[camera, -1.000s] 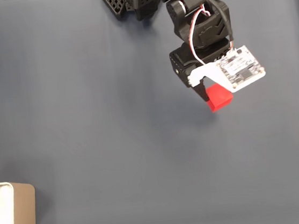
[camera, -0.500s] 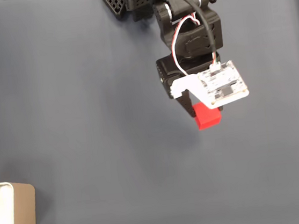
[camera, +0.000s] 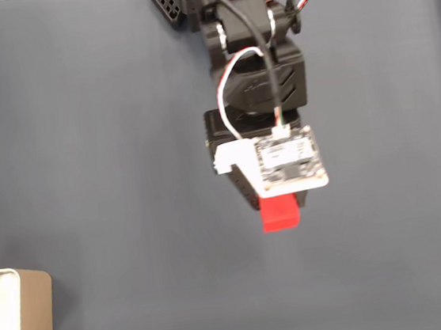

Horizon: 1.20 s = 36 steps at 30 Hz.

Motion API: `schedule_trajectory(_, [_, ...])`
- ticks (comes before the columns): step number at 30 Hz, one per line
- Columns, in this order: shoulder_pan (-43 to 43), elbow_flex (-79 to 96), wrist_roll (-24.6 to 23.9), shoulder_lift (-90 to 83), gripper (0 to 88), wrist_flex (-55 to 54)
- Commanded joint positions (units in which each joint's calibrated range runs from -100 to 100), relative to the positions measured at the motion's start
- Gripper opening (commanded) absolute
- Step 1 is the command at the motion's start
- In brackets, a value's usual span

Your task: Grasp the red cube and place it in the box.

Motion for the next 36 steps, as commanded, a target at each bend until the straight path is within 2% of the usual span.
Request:
schedule_trajectory(1, [2.7, -5.8, -0.1, 1.0, 2.9, 0.1])
schedule_trajectory(36, [21.9, -40.4, -0.1, 24.4, 3.1, 0.4])
